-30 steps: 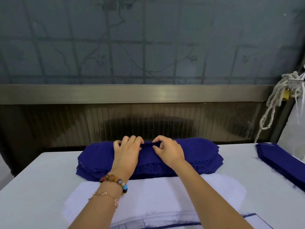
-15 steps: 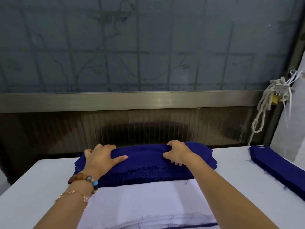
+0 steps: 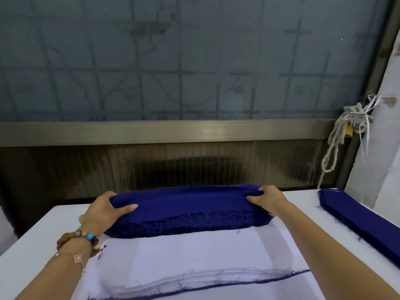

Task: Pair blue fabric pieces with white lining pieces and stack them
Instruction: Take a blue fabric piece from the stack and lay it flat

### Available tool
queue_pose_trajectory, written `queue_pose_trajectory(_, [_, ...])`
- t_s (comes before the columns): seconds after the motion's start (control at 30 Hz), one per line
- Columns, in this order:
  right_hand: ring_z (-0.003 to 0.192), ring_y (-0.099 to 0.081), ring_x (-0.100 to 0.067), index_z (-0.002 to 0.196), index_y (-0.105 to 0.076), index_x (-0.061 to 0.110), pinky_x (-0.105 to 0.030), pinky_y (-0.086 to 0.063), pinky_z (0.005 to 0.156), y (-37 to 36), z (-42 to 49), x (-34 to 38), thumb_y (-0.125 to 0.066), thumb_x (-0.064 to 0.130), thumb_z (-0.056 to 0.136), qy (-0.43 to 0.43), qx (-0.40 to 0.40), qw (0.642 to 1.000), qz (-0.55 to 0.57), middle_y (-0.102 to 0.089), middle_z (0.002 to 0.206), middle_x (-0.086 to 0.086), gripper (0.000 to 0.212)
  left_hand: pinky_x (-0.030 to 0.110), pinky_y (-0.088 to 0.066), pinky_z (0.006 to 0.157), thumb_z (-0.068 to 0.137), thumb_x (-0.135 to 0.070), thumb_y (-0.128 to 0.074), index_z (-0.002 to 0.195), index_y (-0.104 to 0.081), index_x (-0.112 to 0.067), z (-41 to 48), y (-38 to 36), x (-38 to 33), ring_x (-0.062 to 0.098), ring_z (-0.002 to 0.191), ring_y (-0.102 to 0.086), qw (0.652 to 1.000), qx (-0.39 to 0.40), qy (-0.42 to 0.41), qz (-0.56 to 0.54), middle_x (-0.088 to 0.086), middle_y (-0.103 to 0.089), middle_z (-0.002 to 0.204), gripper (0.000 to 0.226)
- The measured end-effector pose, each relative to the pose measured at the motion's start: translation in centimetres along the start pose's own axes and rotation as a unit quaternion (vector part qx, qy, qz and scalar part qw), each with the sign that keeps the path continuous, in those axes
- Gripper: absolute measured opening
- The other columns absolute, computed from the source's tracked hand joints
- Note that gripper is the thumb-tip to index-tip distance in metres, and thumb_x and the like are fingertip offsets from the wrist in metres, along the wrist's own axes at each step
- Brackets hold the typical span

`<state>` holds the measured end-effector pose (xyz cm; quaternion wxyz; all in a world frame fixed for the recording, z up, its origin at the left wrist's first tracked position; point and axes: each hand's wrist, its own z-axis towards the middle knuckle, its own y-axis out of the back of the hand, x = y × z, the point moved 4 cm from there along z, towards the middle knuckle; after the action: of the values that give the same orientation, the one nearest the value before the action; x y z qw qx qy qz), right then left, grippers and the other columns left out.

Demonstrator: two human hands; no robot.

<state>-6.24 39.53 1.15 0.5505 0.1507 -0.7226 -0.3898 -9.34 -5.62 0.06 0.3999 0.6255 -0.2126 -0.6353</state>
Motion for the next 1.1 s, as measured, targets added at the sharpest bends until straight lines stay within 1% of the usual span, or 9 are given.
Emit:
queue_pose_trajectory(0.1, [0.082,-0.056,-0.02,0.113,-0.058,0.011,-0.025,-0.043,0.057,-0.1,0.0,-1.2,-0.073,0.039,0.083,-0.002,-0.03,0.999,0.044,-0.061,0.099,-0.004,0.044,0.042,-0.052,0.078,0.064,-0.064,-0.077,0.098,-0.05,-0.022,-0.3,0.1,0.0,0.024,0.084,-0.058,0.999,-0.032,0.025,0.022,0.001,-0.06,0.091,0.061])
queue_pose_trajectory(0.2, [0.092,-0.059,-0.026,0.109,-0.061,0.01,-0.035,-0.052,0.074,-0.3,0.0,-1.3,-0.074,0.039,0.082,0.003,-0.073,0.997,0.04,-0.064,0.103,-0.007,0.042,0.033,-0.045,0.062,0.07,-0.057,-0.077,0.096,-0.053,-0.016,-0.7,-0.1,0.0,0.022,0.076,-0.057,0.998,-0.063,0.006,-0.005,0.003,-0.061,0.086,0.054])
queue_pose_trajectory(0.33, [0.103,-0.052,-0.028,0.1,-0.067,0.017,-0.037,-0.048,0.082,-0.1,-1.0,0.3,-0.07,0.042,0.084,0.069,-0.174,0.976,-0.11,-0.06,0.105,-0.006,0.03,0.043,-0.053,0.073,0.089,-0.04,-0.065,0.094,-0.064,-0.009,-1.0,-0.1,0.9,0.03,0.077,-0.061,0.99,-0.103,-0.004,-0.099,0.01,-0.067,0.082,0.031])
queue_pose_trajectory(0.4, [0.095,-0.057,-0.027,0.097,-0.068,0.017,-0.038,-0.049,0.078,-0.3,-1.4,0.7,-0.066,0.04,0.089,0.109,-0.169,0.977,-0.067,-0.062,0.092,-0.002,0.024,0.042,-0.053,0.072,0.093,-0.032,-0.063,0.1,-0.067,-0.008,-1.3,0.1,1.4,0.029,0.076,-0.063,0.981,-0.113,-0.003,-0.155,0.008,-0.068,0.082,0.025])
queue_pose_trajectory(0.53, [0.072,-0.061,-0.021,0.103,-0.068,0.009,-0.026,-0.044,0.06,0.3,-2.2,0.4,-0.062,0.024,0.094,0.129,-0.157,0.965,0.166,-0.065,0.076,0.001,0.019,0.026,-0.05,0.058,0.091,-0.02,-0.065,0.106,-0.069,-0.009,-2.3,1.5,1.6,0.018,0.066,-0.066,0.96,-0.138,0.007,-0.244,0.002,-0.068,0.079,0.019])
queue_pose_trajectory(0.63, [0.066,-0.062,-0.015,0.101,-0.067,0.012,-0.02,-0.045,0.052,1.1,-3.2,0.0,-0.064,0.021,0.092,0.123,-0.141,0.95,0.25,-0.066,0.073,0.005,0.013,0.027,-0.052,0.061,0.09,-0.018,-0.067,0.107,-0.07,-0.008,-3.4,3.2,1.3,0.017,0.065,-0.064,0.943,-0.149,0.012,-0.298,-0.001,-0.068,0.077,0.02])
queue_pose_trajectory(0.73, [0.068,-0.063,-0.013,0.104,-0.061,0.018,-0.016,-0.046,0.049,1.9,-4.7,-0.5,-0.064,0.022,0.092,0.116,-0.119,0.948,0.27,-0.065,0.078,0.008,0.014,0.027,-0.051,0.063,0.09,-0.018,-0.067,0.11,-0.068,-0.009,-4.8,4.4,1.2,0.016,0.071,-0.062,0.932,-0.14,0.019,-0.334,0.0,-0.068,0.082,0.023])
queue_pose_trajectory(0.9, [0.059,-0.062,-0.012,0.105,-0.057,0.022,-0.015,-0.046,0.048,3.0,-8.1,-2.2,-0.063,0.025,0.092,0.121,-0.102,0.951,0.265,-0.067,0.076,0.005,0.014,0.027,-0.05,0.063,0.091,-0.02,-0.064,0.108,-0.067,-0.011,-8.4,5.6,1.9,0.016,0.072,-0.06,0.922,-0.109,0.048,-0.368,0.004,-0.068,0.089,0.019])
queue_pose_trajectory(1.1, [0.052,-0.058,-0.011,0.099,-0.06,0.021,-0.019,-0.045,0.052,3.7,-12.5,-5.7,-0.065,0.027,0.091,0.109,-0.089,0.959,0.246,-0.063,0.052,0.005,0.011,0.025,-0.05,0.058,0.089,-0.022,-0.065,0.095,-0.068,-0.015,-13.2,5.9,3.0,0.018,0.068,-0.06,0.929,-0.09,0.07,-0.352,0.003,-0.069,0.087,0.009])
